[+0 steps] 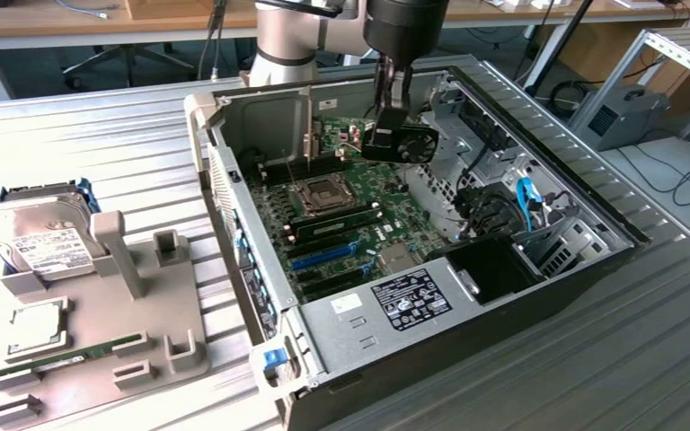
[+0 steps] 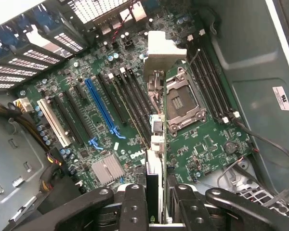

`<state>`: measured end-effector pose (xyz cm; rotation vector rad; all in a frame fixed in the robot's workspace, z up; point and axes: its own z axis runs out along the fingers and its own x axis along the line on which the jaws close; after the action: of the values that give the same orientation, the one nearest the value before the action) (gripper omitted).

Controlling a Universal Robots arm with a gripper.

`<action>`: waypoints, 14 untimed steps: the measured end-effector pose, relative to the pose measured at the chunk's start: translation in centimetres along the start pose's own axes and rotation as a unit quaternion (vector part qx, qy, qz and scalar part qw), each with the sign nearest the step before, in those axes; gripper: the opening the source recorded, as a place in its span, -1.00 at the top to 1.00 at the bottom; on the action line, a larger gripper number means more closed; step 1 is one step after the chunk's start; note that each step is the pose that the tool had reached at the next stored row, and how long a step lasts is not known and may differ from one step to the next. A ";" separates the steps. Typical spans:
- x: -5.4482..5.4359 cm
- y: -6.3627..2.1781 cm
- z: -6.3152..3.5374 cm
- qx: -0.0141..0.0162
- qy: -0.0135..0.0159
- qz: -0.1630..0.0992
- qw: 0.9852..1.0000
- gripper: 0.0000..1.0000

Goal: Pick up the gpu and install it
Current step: 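Insert the gpu into the slot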

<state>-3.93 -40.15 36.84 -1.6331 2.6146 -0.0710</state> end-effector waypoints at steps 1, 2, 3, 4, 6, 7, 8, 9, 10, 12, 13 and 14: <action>0.0 0.00 0.00 0.000 0.000 -0.002 1.000 0.47; 0.0 0.00 0.01 0.000 0.000 -0.004 1.000 0.47; 0.0 0.00 0.01 0.000 0.000 -0.006 1.000 0.47; 0.0 0.00 0.01 0.000 0.000 -0.008 1.000 0.47; 0.0 0.00 0.01 0.000 -0.001 -0.012 1.000 0.47; 0.0 0.00 0.01 0.000 -0.001 -0.014 1.000 0.47; 0.0 0.00 0.01 0.000 -0.001 -0.016 1.000 0.47; 0.0 0.00 0.01 0.000 -0.001 -0.018 1.000 0.47; 0.0 0.00 0.01 0.000 -0.001 -0.020 1.000 0.47; 0.0 0.00 0.02 0.000 -0.001 -0.024 1.000 0.47; 0.0 0.00 0.02 0.000 -0.001 -0.027 1.000 0.47; 0.0 0.00 0.02 0.000 -0.001 -0.029 1.000 0.47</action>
<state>-3.93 -40.15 36.81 -1.7078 2.5660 -0.0706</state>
